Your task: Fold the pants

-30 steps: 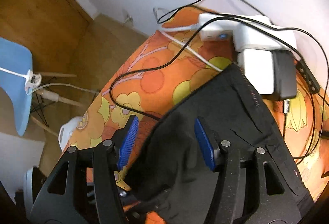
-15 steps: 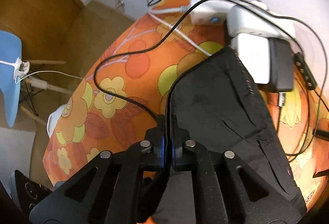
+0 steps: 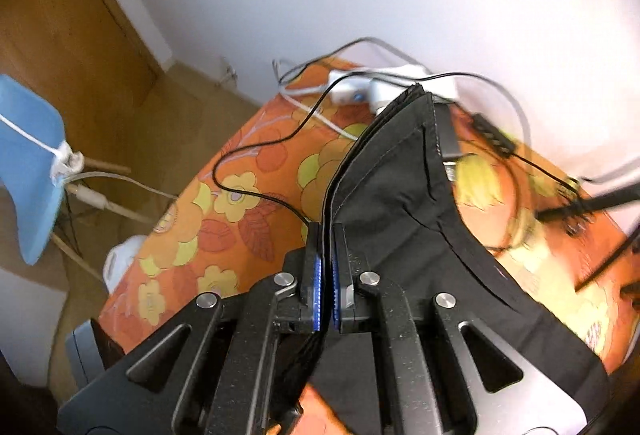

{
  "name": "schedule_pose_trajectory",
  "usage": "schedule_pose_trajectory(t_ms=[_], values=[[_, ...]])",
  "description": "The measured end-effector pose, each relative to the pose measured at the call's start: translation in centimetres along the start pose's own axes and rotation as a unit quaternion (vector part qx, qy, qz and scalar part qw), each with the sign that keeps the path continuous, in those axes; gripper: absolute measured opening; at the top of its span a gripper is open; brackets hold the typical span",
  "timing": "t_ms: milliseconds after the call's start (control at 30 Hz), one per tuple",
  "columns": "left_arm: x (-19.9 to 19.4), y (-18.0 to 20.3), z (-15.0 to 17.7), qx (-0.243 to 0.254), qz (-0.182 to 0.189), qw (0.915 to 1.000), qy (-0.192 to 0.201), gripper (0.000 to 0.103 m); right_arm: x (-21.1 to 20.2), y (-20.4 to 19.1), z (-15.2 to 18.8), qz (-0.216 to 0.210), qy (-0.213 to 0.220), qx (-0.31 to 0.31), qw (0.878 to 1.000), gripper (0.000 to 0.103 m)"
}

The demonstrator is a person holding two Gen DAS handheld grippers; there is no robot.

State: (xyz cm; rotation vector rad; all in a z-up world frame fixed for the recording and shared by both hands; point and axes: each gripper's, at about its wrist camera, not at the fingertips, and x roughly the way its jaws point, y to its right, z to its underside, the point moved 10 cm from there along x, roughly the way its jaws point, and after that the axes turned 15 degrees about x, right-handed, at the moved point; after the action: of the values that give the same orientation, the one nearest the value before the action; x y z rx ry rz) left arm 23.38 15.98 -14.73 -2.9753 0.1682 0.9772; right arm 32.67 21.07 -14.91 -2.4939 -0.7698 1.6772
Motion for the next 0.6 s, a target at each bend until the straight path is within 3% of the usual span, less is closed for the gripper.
schedule_pose_trajectory(t_ms=[367, 600], values=[[-4.7, 10.3, -4.0, 0.057, 0.063, 0.9961, 0.023, 0.005, -14.1, 8.2, 2.8, -0.014, 0.078, 0.063, 0.995, 0.004], [-6.0, 21.5, -5.5, 0.107, 0.112, 0.9874, 0.031, 0.005, -22.2, 16.3, 6.2, -0.006, 0.119, 0.098, 0.988, 0.004]])
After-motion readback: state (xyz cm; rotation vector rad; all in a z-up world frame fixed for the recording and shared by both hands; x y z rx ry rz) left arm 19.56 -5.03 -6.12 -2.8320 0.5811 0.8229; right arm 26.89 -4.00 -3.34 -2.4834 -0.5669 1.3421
